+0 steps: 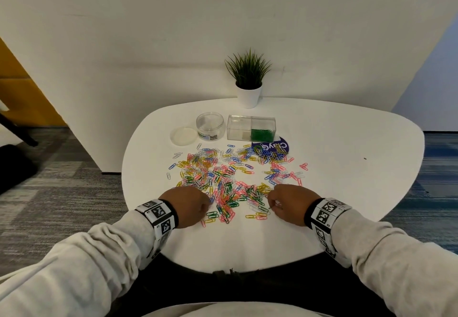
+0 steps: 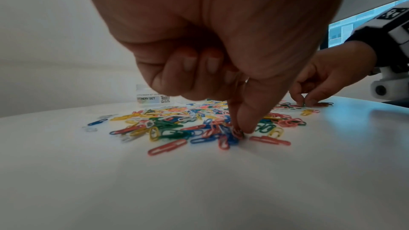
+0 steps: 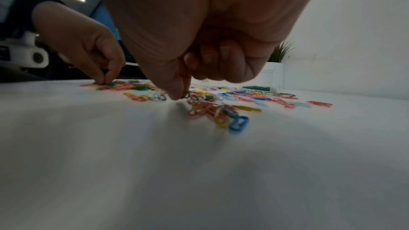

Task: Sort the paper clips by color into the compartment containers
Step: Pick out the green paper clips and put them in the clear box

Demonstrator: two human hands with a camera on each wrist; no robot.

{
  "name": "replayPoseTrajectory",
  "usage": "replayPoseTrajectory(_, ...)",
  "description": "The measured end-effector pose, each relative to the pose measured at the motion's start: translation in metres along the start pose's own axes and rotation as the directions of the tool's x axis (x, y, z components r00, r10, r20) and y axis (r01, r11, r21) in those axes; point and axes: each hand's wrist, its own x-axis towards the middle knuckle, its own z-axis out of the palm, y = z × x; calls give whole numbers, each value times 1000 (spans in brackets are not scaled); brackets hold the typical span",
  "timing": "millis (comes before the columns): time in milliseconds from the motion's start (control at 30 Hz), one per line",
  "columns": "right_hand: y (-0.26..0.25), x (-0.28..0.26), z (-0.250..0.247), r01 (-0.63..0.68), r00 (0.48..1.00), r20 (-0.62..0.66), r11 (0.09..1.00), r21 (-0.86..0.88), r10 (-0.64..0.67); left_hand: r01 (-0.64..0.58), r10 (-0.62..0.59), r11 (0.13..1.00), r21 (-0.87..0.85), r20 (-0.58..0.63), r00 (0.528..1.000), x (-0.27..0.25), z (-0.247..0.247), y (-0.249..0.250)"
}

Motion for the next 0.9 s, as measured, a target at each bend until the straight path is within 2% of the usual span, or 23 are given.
replayPoseTrajectory(100,1,4,-10,-85,996,-21,988,130,88,6,-7,998,-70,-22,1000,-2,-3,-5)
replayPoseTrajectory(167,3,8,-20,-160,985,-3,912,378,174,-8,3,993,-115,-37,999,-1,-5,-5)
replayPoseTrajectory(200,3,8,-23,-191,973,12,769,610,232,-17,13,992,-128,-28,1000,-1,-6,-4)
replayPoseTrajectory(233,2,8,-25,-212,951,42,551,807,305,-26,25,992,-126,-10,1000,0,-6,-1)
replayPoseTrajectory(267,1,6,-27,-231,928,123,282,931,353,-40,40,993,-107,3,999,1,-5,2)
replayPoseTrajectory(300,0,5,-29,-241,914,190,104,965,358,-55,55,996,-73,6,998,2,-3,5)
replayPoseTrajectory(333,-3,4,-29,-257,910,220,64,964,351,-64,65,997,-42,2,998,3,-1,8)
replayPoseTrajectory(367,-6,4,-28,-281,910,236,88,956,342,-65,65,998,-27,-5,998,4,1,10)
replayPoseTrajectory(400,-9,5,-27,-298,914,237,149,943,330,-62,62,998,-21,-8,998,5,2,11)
replayPoseTrajectory(433,-15,5,-27,-318,921,230,266,910,314,-61,61,998,-22,-6,998,5,3,11)
replayPoseTrajectory(467,-18,6,-26,-321,935,209,432,843,286,-60,61,998,-26,2,998,5,3,12)
replayPoseTrajectory(533,-17,7,-20,-229,973,145,816,531,179,-58,59,997,-46,17,998,2,1,12)
replayPoseTrajectory(567,-17,7,-15,-162,984,126,923,350,125,-54,55,996,-72,15,998,2,-1,11)
replayPoseTrajectory(633,-14,7,-7,-110,990,110,982,156,93,-12,11,986,-168,-7,1000,1,-5,5)
replayPoseTrajectory(767,-5,8,2,-101,994,58,993,54,98,109,-103,890,-443,37,994,3,-15,-3)
replayPoseTrajectory(833,-1,8,1,-101,994,38,994,46,99,211,-189,743,-636,103,977,2,-16,-4)
replayPoseTrajectory(900,-1,7,1,-87,995,46,994,70,84,264,-217,567,-780,167,962,-1,-17,-4)
